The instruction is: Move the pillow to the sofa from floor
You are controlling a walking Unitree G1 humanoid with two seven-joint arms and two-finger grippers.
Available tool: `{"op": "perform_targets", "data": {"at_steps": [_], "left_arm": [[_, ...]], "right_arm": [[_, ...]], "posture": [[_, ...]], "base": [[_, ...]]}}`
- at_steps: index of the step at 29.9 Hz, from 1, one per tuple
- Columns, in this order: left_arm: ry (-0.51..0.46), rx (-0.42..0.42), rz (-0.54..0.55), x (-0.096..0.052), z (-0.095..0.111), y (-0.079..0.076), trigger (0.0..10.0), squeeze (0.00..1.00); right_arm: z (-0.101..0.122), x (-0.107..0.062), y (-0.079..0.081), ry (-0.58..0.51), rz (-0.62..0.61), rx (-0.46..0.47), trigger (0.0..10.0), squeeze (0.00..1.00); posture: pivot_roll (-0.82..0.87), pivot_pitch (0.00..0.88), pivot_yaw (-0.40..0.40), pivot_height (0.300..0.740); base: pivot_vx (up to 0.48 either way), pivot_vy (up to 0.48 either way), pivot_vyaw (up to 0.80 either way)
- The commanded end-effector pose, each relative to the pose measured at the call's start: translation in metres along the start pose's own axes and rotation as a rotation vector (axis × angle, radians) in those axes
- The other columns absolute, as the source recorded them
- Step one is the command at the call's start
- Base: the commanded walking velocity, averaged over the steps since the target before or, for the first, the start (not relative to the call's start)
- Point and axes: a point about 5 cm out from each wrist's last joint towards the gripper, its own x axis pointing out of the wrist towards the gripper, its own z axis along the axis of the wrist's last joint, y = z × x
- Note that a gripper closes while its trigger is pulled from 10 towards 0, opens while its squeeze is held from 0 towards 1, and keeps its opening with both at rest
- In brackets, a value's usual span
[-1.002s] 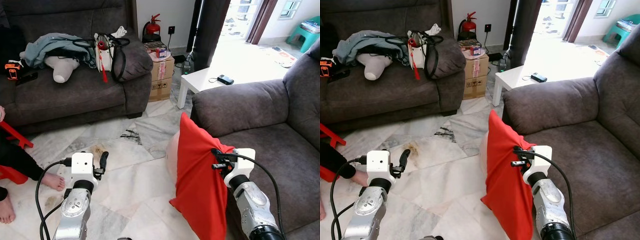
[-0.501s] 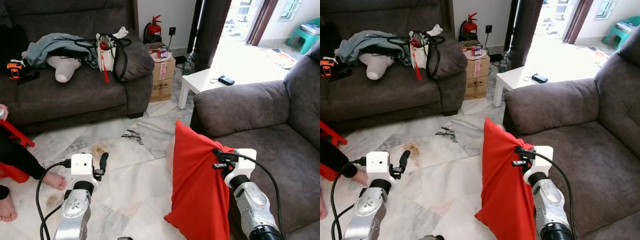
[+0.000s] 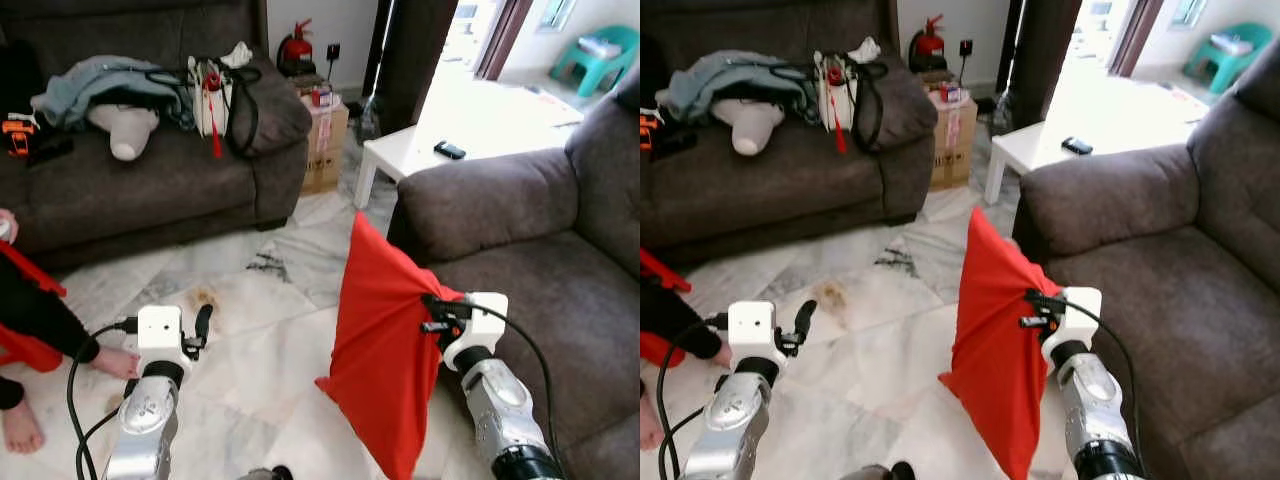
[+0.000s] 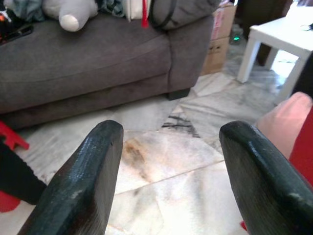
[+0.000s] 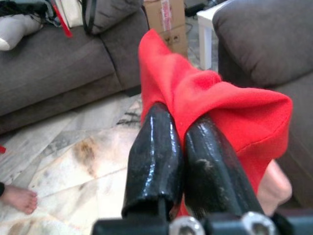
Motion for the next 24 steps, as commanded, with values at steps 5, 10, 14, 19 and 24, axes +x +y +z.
{"op": "perform_targets", "data": {"at_steps": [5,10,14,19,24], "left_arm": [[0.004,0.001,0.004,-0.0007,-0.0005,0.0015,10.0,0.0],[0.0,0.003,0.006,-0.0008,-0.0004,0.0017,10.0,0.0],[-0.003,0.003,0.005,-0.0013,-0.0004,0.001,10.0,0.0],[0.001,-0.002,0.007,-0.0017,-0.0013,0.0004,10.0,0.0],[0.008,-0.008,0.011,-0.002,-0.0024,0.0007,10.0,0.0]], "right_arm": [[0.0255,0.0069,-0.002,-0.111,-0.004,-0.037,10.0,0.0],[0.0263,0.0068,-0.0026,-0.118,-0.008,-0.038,10.0,0.0],[0.0267,0.0079,-0.0021,-0.114,0.0,-0.027,10.0,0.0],[0.0267,0.0081,-0.0024,-0.109,0.002,-0.03,10.0,0.0],[0.0262,0.0081,-0.0031,-0.104,-0.001,-0.033,10.0,0.0]], "posture": [[0.05,0.082,-0.075,0.74],[0.05,0.082,-0.078,0.74],[0.05,0.083,-0.08,0.74],[0.05,0.082,-0.083,0.74],[0.05,0.083,-0.083,0.74]], "base": [[0.0,0.398,-0.51],[0.0,0.318,0.0],[0.0,0.0,0.0],[0.0,0.0,-0.69],[0.0,0.0,-0.8]]}}
